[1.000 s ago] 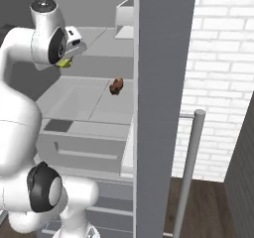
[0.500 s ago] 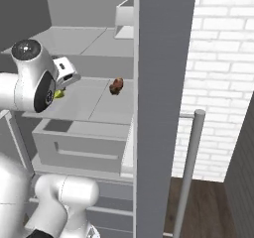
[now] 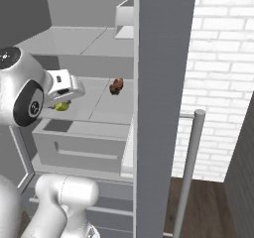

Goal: Grab a lemon wedge from the fridge and one ice cube from the ice bowl, and put them in the glass of lemonade.

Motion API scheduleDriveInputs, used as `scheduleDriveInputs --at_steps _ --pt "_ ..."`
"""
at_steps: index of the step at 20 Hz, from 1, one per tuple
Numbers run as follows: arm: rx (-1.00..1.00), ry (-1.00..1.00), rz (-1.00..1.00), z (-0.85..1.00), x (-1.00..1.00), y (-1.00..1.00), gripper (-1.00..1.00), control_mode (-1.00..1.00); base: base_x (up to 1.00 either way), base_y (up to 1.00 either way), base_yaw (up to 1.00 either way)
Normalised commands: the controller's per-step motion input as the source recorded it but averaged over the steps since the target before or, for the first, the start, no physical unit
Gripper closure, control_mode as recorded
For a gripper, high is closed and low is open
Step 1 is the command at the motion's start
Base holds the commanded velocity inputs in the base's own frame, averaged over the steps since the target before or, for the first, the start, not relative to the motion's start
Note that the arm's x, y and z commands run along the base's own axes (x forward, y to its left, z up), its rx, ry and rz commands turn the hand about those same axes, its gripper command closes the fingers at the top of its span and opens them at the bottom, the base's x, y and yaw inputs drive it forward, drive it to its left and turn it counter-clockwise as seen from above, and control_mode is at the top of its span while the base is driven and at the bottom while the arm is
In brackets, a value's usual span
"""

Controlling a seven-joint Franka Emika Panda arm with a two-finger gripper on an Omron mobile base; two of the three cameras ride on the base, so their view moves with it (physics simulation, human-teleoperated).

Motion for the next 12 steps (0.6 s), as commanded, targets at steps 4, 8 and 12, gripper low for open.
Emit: scheduleDriveInputs --at_steps 4,8,12 --pt "0.17 0.02 -0.14 0.00 -0.86 -0.29 1.00 -1.00 0.00 0.00 0.00" --pt "0.14 0.13 -0.07 0.00 -0.69 -0.03 1.00 -1.00 0.00 0.00 0.00" --pt "0.12 0.24 -0.16 0.00 -0.22 0.00 1.00 -1.00 0.00 0.00 0.00"
